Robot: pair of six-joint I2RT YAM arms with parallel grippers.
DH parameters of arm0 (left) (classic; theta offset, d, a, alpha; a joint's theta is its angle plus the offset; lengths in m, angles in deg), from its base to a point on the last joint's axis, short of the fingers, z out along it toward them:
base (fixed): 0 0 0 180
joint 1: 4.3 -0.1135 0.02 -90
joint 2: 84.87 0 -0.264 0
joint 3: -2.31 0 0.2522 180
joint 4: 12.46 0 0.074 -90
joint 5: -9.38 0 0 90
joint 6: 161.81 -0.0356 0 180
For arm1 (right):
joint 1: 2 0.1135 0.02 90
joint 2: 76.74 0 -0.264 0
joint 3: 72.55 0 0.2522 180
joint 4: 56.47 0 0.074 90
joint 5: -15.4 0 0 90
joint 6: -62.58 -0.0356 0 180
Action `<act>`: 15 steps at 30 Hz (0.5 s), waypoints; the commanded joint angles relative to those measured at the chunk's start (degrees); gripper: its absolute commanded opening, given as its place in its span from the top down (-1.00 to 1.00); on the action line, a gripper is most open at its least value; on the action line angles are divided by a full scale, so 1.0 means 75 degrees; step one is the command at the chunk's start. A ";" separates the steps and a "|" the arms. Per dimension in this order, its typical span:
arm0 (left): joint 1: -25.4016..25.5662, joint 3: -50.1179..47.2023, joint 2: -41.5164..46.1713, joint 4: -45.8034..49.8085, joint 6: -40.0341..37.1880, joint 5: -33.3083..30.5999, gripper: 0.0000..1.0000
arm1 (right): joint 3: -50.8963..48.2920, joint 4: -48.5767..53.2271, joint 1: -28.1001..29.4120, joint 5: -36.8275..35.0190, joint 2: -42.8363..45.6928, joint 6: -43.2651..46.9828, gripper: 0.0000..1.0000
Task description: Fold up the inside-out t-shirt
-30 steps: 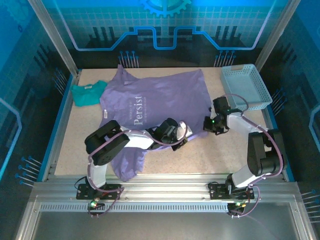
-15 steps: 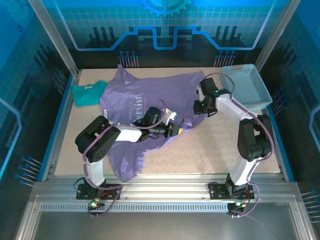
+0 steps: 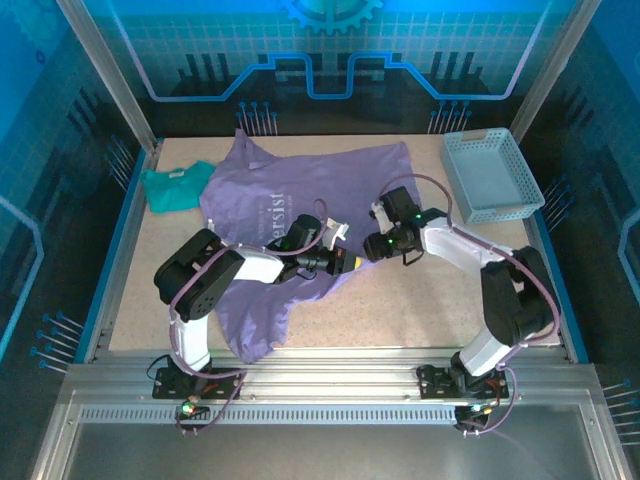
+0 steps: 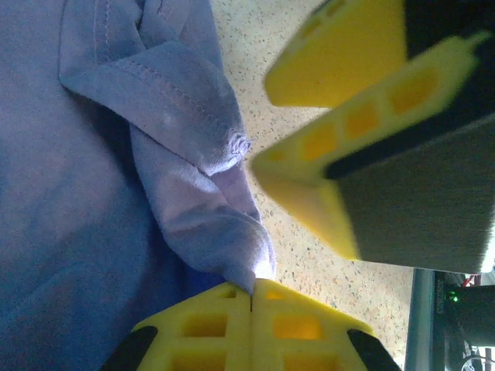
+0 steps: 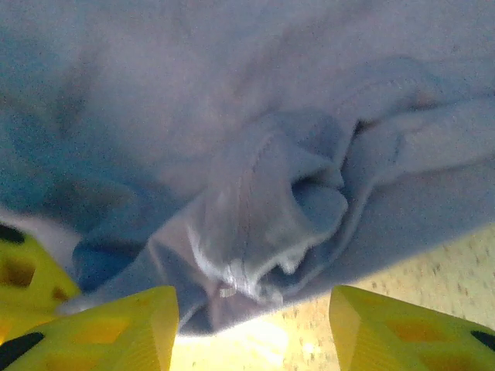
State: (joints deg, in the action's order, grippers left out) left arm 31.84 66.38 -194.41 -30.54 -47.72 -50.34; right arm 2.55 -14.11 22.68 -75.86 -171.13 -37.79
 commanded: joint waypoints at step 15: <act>-0.0038 -0.0127 -0.0044 0.0058 -0.0119 -0.0143 1.00 | 0.1135 0.1186 -0.0824 -0.1680 -0.0531 -0.0199 0.31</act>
State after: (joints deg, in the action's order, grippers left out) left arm 31.84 66.20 -194.41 -30.30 -47.78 -50.88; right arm 11.67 -8.41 16.24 -86.18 -178.96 -37.93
